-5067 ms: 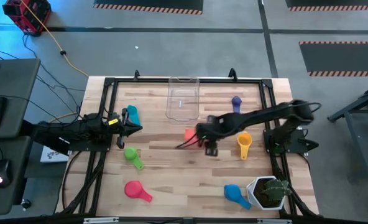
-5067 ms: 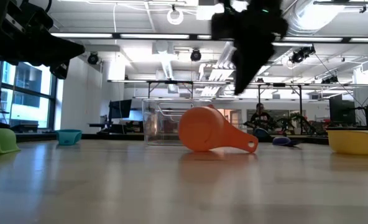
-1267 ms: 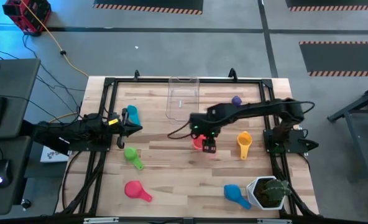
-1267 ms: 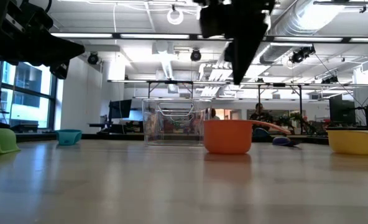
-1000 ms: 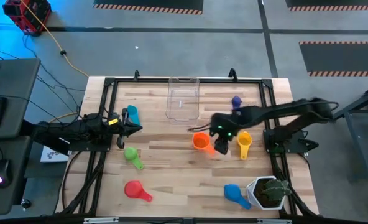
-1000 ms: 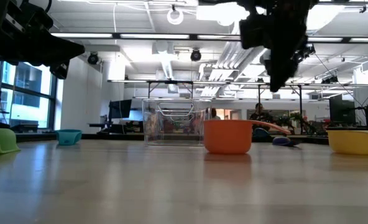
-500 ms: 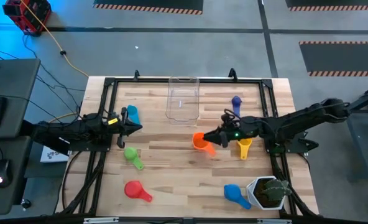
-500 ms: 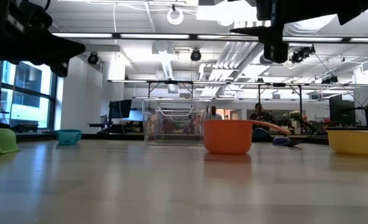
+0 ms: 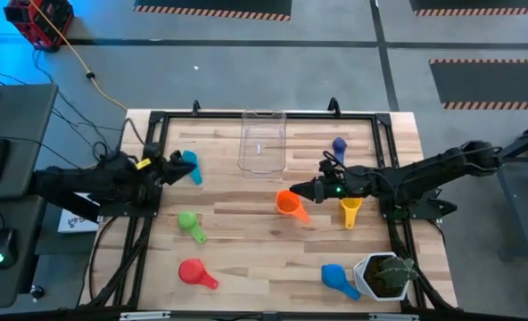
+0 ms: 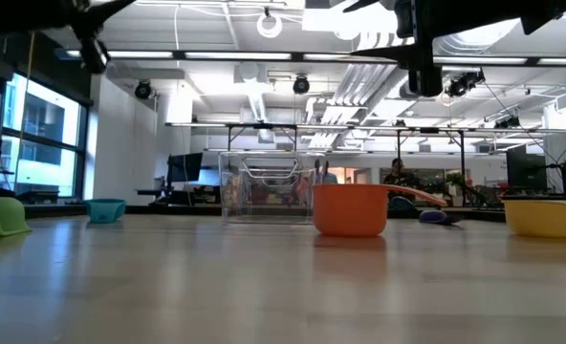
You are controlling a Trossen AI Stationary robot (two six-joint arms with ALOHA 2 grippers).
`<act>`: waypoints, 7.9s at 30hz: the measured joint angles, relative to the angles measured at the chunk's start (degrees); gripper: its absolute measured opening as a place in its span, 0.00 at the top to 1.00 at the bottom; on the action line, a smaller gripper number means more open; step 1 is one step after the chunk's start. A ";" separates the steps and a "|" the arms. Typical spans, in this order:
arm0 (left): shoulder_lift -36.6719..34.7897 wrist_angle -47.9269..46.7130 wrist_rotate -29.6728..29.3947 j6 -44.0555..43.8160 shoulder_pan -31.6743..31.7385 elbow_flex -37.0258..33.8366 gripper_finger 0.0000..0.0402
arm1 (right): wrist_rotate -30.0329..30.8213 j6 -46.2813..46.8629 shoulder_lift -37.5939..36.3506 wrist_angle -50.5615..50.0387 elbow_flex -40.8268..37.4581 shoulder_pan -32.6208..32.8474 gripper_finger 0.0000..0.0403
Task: Nest measuring cups in basket
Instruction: Move the blue measuring cup to the bottom center of the table, then stack the red measuring cup on top of the orange measuring cup
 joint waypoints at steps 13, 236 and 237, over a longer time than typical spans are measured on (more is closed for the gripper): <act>38.68 -32.83 21.40 14.23 -13.54 36.88 0.44 | -1.82 -7.14 0.00 0.30 0.00 -0.14 0.48; 68.57 -11.36 2.63 43.52 -11.61 58.31 1.00 | -5.97 -11.13 -3.99 -10.30 1.40 12.75 1.00; 68.51 -9.83 4.02 42.89 -11.21 58.33 1.00 | -5.65 -11.96 -3.47 -7.50 1.40 12.72 0.99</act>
